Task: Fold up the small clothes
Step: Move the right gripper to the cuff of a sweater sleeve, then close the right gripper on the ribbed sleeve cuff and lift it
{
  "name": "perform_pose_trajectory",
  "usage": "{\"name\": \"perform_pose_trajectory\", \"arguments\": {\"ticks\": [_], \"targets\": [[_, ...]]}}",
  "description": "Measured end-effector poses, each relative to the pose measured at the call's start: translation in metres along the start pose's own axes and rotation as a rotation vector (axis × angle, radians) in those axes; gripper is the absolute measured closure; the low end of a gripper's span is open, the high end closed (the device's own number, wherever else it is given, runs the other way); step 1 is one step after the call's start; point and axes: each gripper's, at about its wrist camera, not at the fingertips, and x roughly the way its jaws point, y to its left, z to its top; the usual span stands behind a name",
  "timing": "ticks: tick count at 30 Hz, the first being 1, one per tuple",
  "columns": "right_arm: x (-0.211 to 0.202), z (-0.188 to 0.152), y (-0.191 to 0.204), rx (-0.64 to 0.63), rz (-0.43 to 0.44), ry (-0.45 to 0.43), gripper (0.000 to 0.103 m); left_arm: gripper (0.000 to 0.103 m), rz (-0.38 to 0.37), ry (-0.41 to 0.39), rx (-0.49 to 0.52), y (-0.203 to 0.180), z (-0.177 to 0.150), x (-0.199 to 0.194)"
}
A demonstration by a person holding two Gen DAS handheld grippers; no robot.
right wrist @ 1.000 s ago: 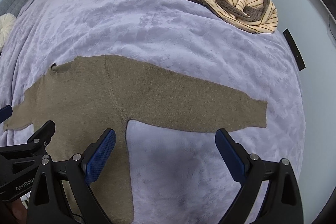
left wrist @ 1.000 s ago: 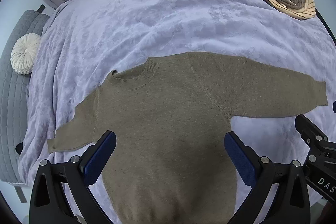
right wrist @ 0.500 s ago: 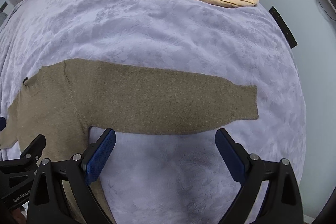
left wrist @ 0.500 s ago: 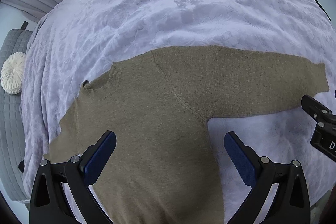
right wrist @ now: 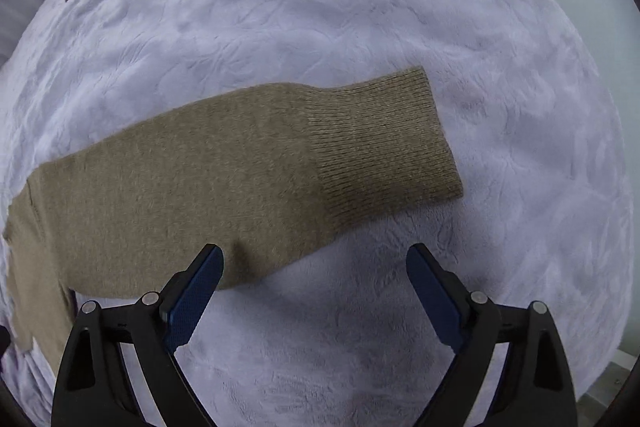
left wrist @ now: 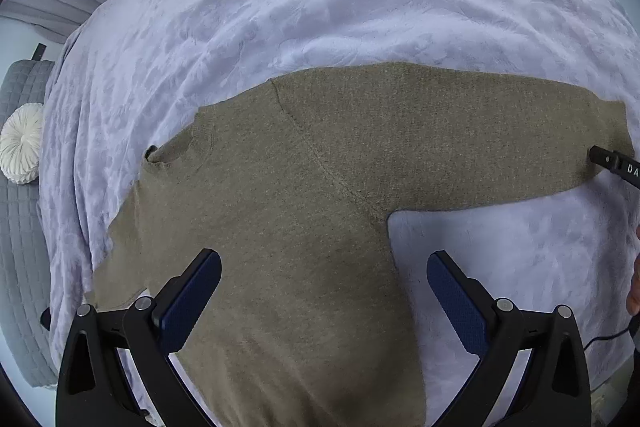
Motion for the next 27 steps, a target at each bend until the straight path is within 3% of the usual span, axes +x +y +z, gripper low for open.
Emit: {"name": "perform_pose_trajectory", "arguments": {"ticks": [4,5,6,7,8,9,12,20,27], "targets": [[0.016,0.023,-0.027,0.131,0.115,-0.068,0.012,0.0,0.013,0.017,-0.004,0.007,-0.007,0.0],[0.015,0.029,-0.029,0.148,0.133,-0.094,0.018,0.0,0.017,0.017,-0.004,0.009,-0.009,-0.001],[0.014,0.034,-0.029,0.153,0.145,-0.11,0.028,0.0,0.019,0.014,-0.006,0.012,-0.011,-0.003],[0.011,0.038,-0.028,0.147,0.164,-0.119,0.048,0.0,0.019,0.011,-0.012,0.015,-0.013,-0.004],[0.009,0.041,-0.028,0.142,0.201,-0.119,0.075,0.0,0.018,0.009,-0.02,0.019,-0.015,-0.006],[0.007,0.042,-0.028,0.141,0.24,-0.113,0.086,0.0,0.014,0.009,-0.035,0.023,-0.016,-0.007],[-0.007,0.041,-0.023,0.101,0.234,-0.136,0.09,0.0,0.009,0.008,-0.072,0.034,-0.02,-0.01],[-0.079,0.014,-0.024,0.106,0.334,-0.249,0.091,0.0,-0.026,-0.005,-0.153,0.057,-0.038,-0.021],[-0.116,-0.007,0.021,0.01,0.325,-0.271,0.091,0.0,-0.042,-0.047,-0.192,0.083,-0.058,-0.038]]}}
